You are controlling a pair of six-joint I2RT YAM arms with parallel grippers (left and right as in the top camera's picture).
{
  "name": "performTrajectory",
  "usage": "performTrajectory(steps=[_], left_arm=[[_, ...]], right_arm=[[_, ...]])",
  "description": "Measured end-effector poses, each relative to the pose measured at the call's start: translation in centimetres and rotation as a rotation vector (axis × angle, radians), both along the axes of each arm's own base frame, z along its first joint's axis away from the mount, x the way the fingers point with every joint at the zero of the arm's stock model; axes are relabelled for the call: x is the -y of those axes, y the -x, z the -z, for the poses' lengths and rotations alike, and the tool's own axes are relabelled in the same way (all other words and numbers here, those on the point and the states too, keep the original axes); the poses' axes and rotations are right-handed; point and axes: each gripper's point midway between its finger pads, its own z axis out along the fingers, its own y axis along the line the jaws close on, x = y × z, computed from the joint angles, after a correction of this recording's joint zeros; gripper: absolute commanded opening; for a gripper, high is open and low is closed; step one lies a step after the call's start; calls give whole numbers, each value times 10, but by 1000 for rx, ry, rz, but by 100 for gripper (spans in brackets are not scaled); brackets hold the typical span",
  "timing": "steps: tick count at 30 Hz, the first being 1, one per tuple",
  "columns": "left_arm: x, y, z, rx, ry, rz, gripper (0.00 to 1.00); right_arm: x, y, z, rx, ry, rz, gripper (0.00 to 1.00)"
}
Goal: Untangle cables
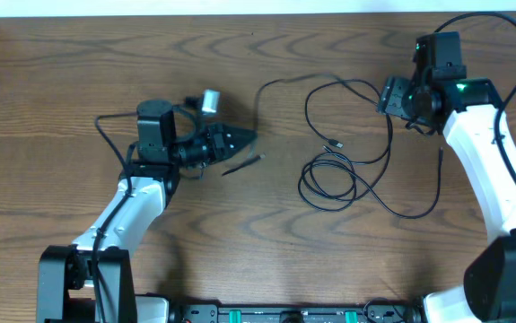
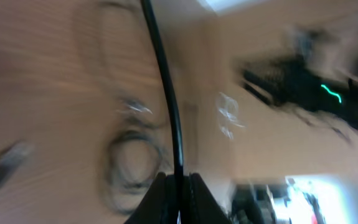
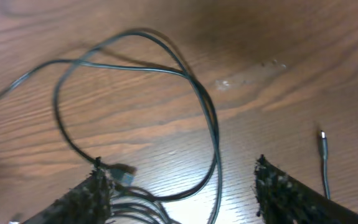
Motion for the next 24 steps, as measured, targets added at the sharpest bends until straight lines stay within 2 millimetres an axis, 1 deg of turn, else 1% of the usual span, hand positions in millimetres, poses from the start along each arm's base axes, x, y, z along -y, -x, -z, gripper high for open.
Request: performTrajectory(steps=[2, 4, 5, 7, 8, 10, 13, 16, 19, 20, 24], left_arm=[[-14, -7, 21, -68, -82, -102, 8], [-26, -12, 36, -105, -153, -182, 7], [-30, -14, 40, -114, -178, -209, 8], [-39, -18, 47, -124, -221, -257, 8], [-41, -19, 49, -127, -236, -273, 8], [-47, -20, 54, -137, -263, -301, 8], [-51, -20, 58, -150, -288, -323, 8], [-54, -17, 64, -179, -307, -333, 8], [-56, -13, 68, -200, -317, -335, 8], [-56, -13, 69, -205, -319, -335, 8], [-57, -12, 70, -210, -324, -337, 8]], right_arm=[[3, 3, 10, -38, 16, 7, 66], [5, 8, 24, -91, 29, 11, 64], [6, 11, 31, -117, 36, 11, 62], [8, 17, 42, -165, 49, 16, 61], [9, 17, 50, -189, 57, 19, 59], [10, 17, 59, -209, 68, 22, 56], [12, 13, 76, -234, 82, 25, 46], [12, 8, 96, -260, 90, 25, 41], [12, 0, 118, -272, 94, 18, 29], [11, -2, 124, -276, 92, 17, 27], [7, -1, 147, -315, 75, 10, 25]])
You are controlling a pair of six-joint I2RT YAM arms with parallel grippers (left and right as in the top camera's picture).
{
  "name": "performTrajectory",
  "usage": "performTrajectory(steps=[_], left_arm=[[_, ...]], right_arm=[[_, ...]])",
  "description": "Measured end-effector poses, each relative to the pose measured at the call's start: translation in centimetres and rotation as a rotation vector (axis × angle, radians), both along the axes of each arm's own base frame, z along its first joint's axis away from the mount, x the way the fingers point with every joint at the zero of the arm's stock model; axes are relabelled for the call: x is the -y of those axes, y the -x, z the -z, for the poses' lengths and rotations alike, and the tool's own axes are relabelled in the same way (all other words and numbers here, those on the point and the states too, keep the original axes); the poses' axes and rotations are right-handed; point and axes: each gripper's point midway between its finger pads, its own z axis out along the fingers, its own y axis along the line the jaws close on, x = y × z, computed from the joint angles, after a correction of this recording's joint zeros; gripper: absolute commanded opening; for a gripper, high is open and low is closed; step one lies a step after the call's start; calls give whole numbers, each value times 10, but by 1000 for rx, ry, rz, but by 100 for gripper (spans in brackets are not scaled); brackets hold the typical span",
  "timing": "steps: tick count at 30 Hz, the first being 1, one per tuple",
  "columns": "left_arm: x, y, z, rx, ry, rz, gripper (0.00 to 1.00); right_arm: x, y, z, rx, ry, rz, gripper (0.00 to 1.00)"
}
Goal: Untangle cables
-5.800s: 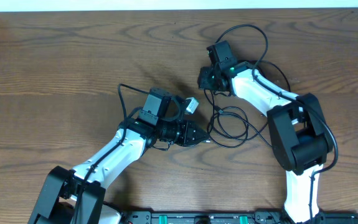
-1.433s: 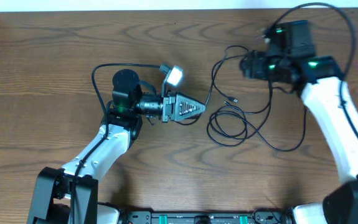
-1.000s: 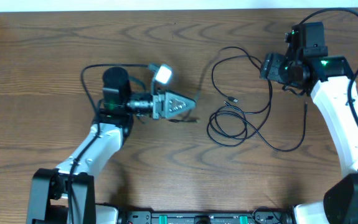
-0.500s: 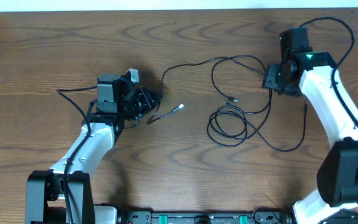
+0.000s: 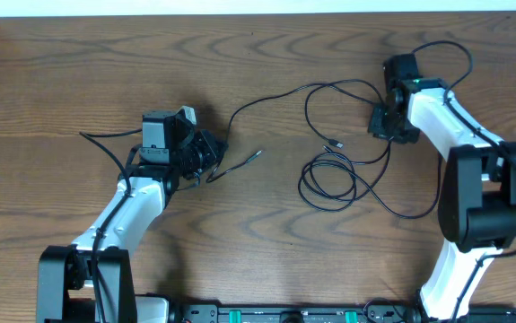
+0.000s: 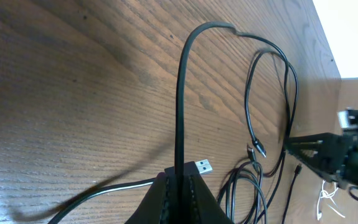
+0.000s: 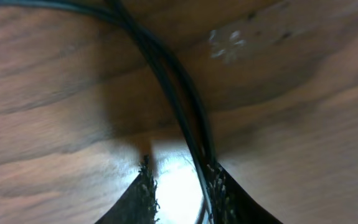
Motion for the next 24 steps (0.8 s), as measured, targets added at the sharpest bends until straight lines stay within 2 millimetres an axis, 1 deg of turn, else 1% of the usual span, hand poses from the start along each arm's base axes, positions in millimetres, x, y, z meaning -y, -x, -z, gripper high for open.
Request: performTrajectory(steps=[6, 9, 12, 13, 19, 21, 24], left_arm=[[-1, 0, 0, 0, -3, -3, 8], [-1, 0, 0, 0, -4, -3, 8], [-2, -1, 1, 0, -8, -7, 8], [-2, -1, 1, 0, -8, -7, 8], [-2, -1, 1, 0, -8, -8, 8], [-2, -1, 1, 0, -8, -8, 8], [-2, -1, 1, 0, -8, -8, 8]], right_arm=[[-1, -2, 5, -2, -4, -1, 25], [-2, -5, 5, 10, -10, -2, 21], [-4, -5, 5, 11, -21, -7, 4], [-5, -5, 5, 10, -29, -5, 1], [-10, -4, 6, 4, -54, -9, 1], [-11, 1, 6, -16, -64, -11, 1], [-14, 15, 4, -81, -83, -13, 1]])
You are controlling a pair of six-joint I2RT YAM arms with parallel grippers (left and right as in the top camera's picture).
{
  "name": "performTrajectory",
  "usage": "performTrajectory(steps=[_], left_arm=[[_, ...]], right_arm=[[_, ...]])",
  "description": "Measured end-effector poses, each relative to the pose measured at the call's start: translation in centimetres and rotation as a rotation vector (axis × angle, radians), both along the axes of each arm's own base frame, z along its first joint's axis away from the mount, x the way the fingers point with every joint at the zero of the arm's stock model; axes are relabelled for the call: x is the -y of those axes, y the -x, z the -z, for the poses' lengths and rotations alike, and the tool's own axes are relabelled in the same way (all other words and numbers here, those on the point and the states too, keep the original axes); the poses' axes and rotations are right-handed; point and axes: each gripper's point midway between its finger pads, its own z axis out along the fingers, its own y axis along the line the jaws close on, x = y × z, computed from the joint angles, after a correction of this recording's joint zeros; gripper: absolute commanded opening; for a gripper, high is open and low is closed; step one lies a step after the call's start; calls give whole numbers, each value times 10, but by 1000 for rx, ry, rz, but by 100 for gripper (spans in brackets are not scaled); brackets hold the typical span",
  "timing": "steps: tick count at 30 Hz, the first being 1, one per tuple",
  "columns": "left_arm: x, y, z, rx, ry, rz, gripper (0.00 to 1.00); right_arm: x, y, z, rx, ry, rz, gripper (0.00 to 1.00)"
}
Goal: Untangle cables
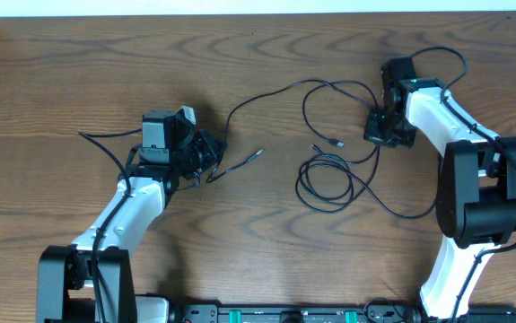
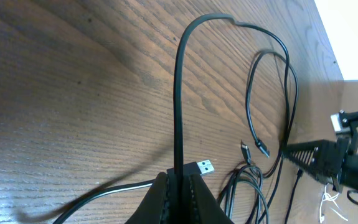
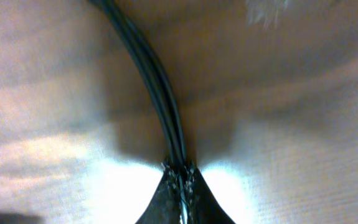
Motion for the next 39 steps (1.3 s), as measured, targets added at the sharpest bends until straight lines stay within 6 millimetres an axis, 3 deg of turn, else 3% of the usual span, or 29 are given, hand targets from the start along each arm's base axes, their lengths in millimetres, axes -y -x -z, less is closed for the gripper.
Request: performTrajectory(steps=[3, 6, 13, 15, 20, 24, 28, 31, 34, 39], left_arm=[[0, 0, 0, 0, 0, 0, 8], [0, 0, 0, 0, -1, 0, 8], [0, 0, 0, 0, -2, -2, 8], [-1, 0, 0, 0, -3, -2, 8], [0, 0, 0, 0, -3, -2, 8], [-1, 0, 0, 0, -3, -2, 8], [-4, -2, 2, 1, -19, -16, 8], [-7, -3, 3, 2, -33, -31, 8], [-19, -7, 5, -4, -52, -81, 8], [-46, -13, 6, -29, -44, -197, 8]], right_arm=[[-5, 11, -11, -41, -29, -19, 1], [-9, 13, -38, -15, -55, -39, 1], [-14, 11, -162, 283, -100, -84, 1], [-12, 15, -181, 332, -93, -91, 1], [18, 30, -229, 457, -13, -41, 1], [68, 49, -269, 564, 92, 88, 1], [113, 74, -297, 635, 179, 232, 1], [134, 86, -308, 664, 206, 313, 1], [141, 91, -308, 662, 208, 341, 1], [130, 88, -302, 646, 139, 315, 1]])
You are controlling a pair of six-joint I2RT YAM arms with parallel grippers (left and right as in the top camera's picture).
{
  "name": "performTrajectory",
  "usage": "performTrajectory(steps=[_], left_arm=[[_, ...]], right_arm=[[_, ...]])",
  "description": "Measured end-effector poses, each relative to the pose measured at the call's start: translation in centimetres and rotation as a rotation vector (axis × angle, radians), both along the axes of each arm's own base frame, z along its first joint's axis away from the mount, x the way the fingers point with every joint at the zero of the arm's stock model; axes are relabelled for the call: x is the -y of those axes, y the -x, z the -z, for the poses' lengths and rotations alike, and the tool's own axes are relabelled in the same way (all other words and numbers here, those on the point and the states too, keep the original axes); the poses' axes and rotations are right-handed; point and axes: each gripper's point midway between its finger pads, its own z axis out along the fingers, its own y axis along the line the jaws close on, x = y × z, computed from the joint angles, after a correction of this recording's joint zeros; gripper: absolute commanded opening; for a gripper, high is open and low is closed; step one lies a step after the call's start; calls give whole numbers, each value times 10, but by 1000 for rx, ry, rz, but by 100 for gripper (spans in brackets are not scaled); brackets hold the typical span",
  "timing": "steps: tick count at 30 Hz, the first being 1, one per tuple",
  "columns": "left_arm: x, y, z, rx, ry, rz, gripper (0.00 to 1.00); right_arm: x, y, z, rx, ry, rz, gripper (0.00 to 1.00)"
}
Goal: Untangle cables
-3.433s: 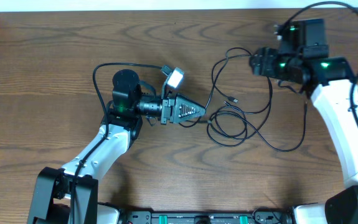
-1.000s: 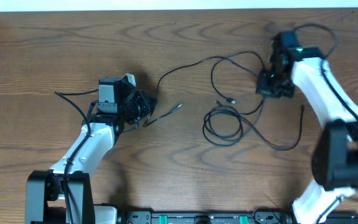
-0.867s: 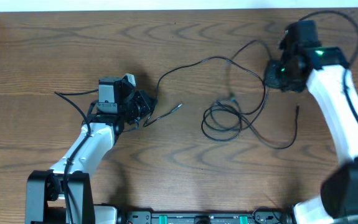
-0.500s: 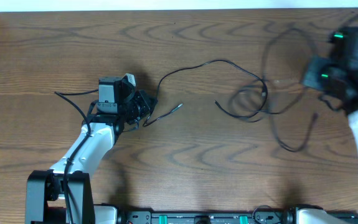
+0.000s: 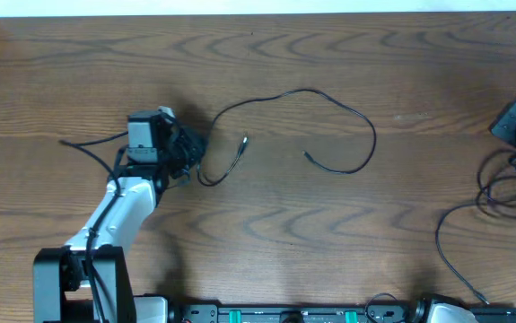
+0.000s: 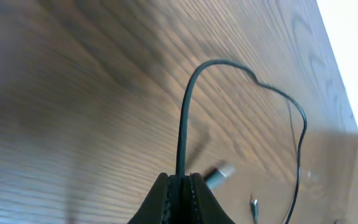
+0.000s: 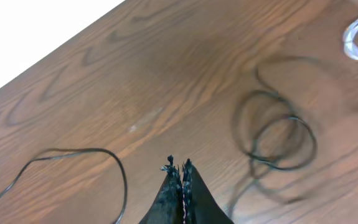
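Note:
A long black cable [image 5: 302, 91] arcs across the middle of the wooden table, one small plug [image 5: 309, 155] lying free. Its USB plug [image 5: 243, 141] lies beside my left gripper [image 5: 190, 148], which is shut on this cable [image 6: 185, 118] just behind the silver plug [image 6: 218, 175]. At the far right edge my right gripper is shut, and a coiled black cable [image 5: 507, 184] hangs and lies under it. In the right wrist view the shut gripper [image 7: 180, 165] is raised over that blurred coil [image 7: 278, 134], with the long cable [image 7: 119, 174] at the left.
A tail of the coiled cable [image 5: 441, 242] runs toward the front right of the table. The table's far edge [image 5: 258, 13] meets a white wall. White loops show at the right wrist view's top right. The left arm's own lead [image 5: 87, 141] trails left.
My right gripper went from the table's upper middle-right to the far right edge, the coiled cable with it, now apart from the long cable. My left gripper shifted slightly left, still gripping.
At first the cables lay looped together mid-table, my left gripper shut on one end and the right open above the loops. The right was then closing round two strands, then shut on them. Now the coil is at the far right and the long cable lies alone.

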Motion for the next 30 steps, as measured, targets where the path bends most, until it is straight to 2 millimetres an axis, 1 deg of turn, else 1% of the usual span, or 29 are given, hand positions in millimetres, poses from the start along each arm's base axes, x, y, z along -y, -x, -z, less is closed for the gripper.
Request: performTrajectory(steps=[2, 6, 7, 9, 10, 11, 12, 14, 16, 18, 21, 22, 25, 27, 30], left_arm=[[-6, -1, 0, -4, 7, -22, 8], [-5, 1, 1, -18, 18, -29, 8], [-5, 1, 1, -21, 18, -29, 8], [-5, 3, 3, -32, 19, -30, 8], [-5, 5, 4, -41, 19, -30, 8], [-5, 7, 6, -52, 20, -30, 8], [-5, 8, 7, -59, 21, -29, 8], [-4, 12, 9, -78, 22, -28, 8], [-4, 14, 11, -91, 22, -28, 8], [-4, 16, 12, -100, 22, -28, 8], [-4, 19, 14, -117, 25, -27, 8], [-4, 20, 15, -122, 25, -26, 8], [-3, 22, 16, -132, 28, -24, 8], [-3, 23, 17, -136, 29, -24, 8], [-3, 23, 17, -137, 29, -24, 8]], right_arm=[[-10, -5, 3, 0, -43, -42, 1], [-41, -19, 17, -27, -135, -175, 1], [-46, -20, 21, -43, -144, -193, 3], [-52, -18, 35, -107, -156, -196, 15], [-49, -14, 44, -152, -160, -161, 21], [-42, -11, 54, -200, -147, -121, 35], [-36, -9, 59, -223, -136, -86, 50], [-21, -11, 77, -290, -94, -11, 52], [-12, -12, 93, -346, -75, 40, 56], [-3, -12, 114, -417, -62, 97, 65], [12, -12, 143, -506, -61, 197, 75], [20, -12, 154, -534, -67, 242, 80], [36, -8, 173, -585, -76, 314, 91], [47, -7, 185, -608, -83, 356, 99], [64, -4, 201, -638, -93, 408, 99]])
